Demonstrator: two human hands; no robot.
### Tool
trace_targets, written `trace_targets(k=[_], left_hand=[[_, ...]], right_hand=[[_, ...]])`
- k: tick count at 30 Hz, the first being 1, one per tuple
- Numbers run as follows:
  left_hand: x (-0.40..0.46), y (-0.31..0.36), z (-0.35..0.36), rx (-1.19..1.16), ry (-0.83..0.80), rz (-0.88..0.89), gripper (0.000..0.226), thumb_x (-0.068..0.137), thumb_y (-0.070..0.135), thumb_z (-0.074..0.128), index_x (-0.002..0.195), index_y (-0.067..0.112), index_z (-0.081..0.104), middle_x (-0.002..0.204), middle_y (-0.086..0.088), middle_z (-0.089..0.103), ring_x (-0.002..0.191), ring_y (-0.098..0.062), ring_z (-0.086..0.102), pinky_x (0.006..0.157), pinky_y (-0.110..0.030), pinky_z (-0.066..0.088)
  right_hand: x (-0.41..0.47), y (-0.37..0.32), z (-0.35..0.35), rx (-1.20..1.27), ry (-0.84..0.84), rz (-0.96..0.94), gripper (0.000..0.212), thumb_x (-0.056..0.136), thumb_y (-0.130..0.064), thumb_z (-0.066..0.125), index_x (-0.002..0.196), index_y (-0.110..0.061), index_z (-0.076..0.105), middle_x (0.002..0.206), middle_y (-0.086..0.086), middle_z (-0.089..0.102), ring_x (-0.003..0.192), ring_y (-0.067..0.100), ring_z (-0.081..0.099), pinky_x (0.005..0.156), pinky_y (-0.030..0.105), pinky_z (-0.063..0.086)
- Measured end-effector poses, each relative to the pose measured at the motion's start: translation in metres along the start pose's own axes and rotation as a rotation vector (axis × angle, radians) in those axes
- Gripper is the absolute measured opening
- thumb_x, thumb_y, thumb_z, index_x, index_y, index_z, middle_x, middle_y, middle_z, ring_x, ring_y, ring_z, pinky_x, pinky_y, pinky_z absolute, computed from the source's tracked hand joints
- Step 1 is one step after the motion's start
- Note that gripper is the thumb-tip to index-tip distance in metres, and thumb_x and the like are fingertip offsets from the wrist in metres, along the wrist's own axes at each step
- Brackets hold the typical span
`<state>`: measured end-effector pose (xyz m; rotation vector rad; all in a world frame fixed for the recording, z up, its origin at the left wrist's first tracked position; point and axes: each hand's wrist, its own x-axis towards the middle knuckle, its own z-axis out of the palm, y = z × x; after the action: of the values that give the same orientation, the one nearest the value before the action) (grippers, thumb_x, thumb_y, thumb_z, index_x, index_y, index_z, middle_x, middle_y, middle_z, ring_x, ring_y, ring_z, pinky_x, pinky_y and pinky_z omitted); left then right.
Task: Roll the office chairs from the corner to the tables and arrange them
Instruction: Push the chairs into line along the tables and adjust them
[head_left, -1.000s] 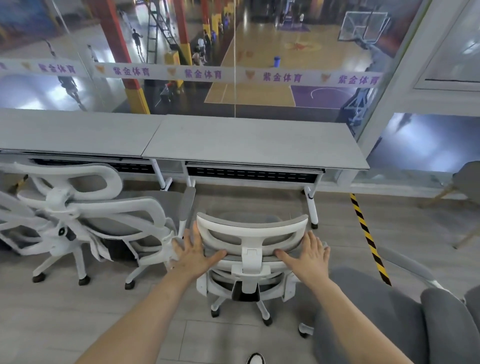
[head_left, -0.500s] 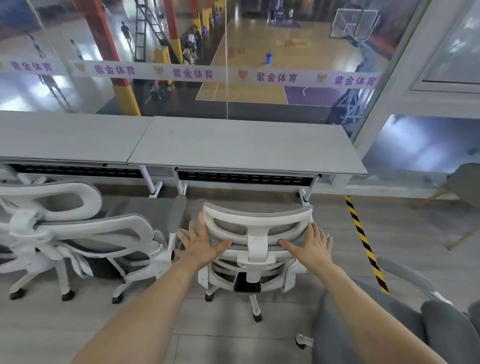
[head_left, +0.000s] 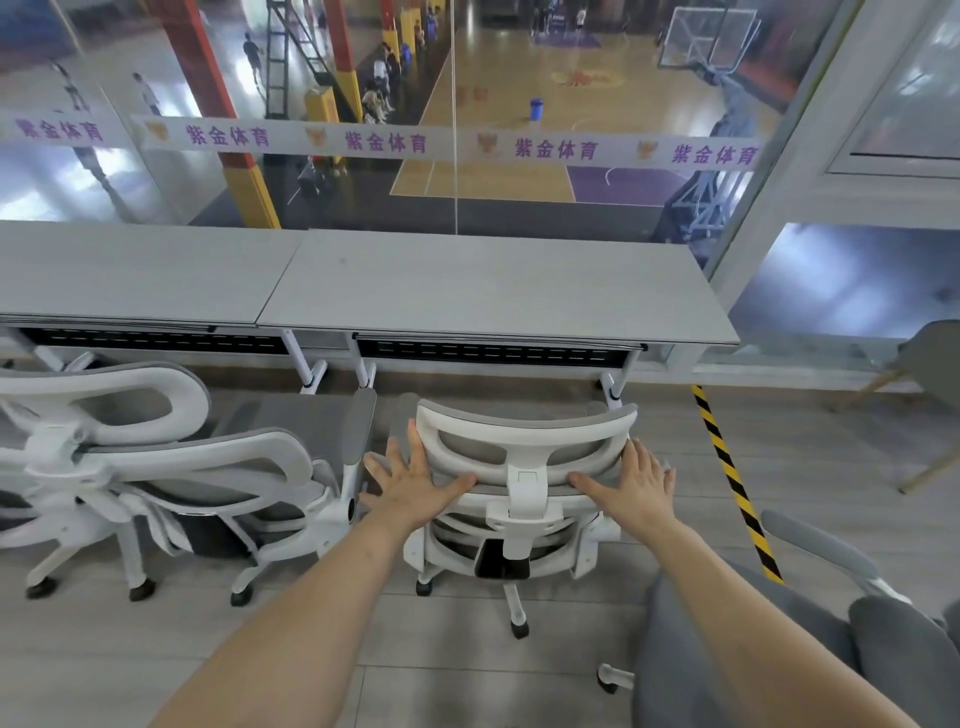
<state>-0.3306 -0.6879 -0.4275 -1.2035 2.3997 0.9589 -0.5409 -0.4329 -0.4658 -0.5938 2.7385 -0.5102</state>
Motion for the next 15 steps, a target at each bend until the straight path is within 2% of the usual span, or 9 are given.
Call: trace_targets(k=[8,15], left_hand=[[0.009,0.002,-0.006,-0.032,0.014,0.02,0.131,0.066,0.1,0.049,0.143,0.05,-0.044,0.169,-0.002,-0.03,0.15,-0.043,-0.033,0.119,-0.074,0.002],[0.019,0.009,-0.006,-0.028,0.013,0.018,0.131,0.068,0.099,0.049,0.143,0.049,-0.045,0.168,-0.003,-0.031,0.15,-0.042,-0.034,0.119,-0.075,0.0]], right_hand=[[0.011,-0.006,-0.002,0.004,-0.002,0.001,0.13,0.068,-0.099,0.045,0.163,-0.016,0.013,0.172,0.004,0.013,0.159,0.025,0.007,0.127,0.059,0.0],[0.021,-0.002,-0.002,0.005,0.008,0.008,0.13,0.069,-0.099,0.045,0.163,-0.016,0.014,0.171,0.004,0.015,0.159,0.025,0.009,0.127,0.059,0.0]])
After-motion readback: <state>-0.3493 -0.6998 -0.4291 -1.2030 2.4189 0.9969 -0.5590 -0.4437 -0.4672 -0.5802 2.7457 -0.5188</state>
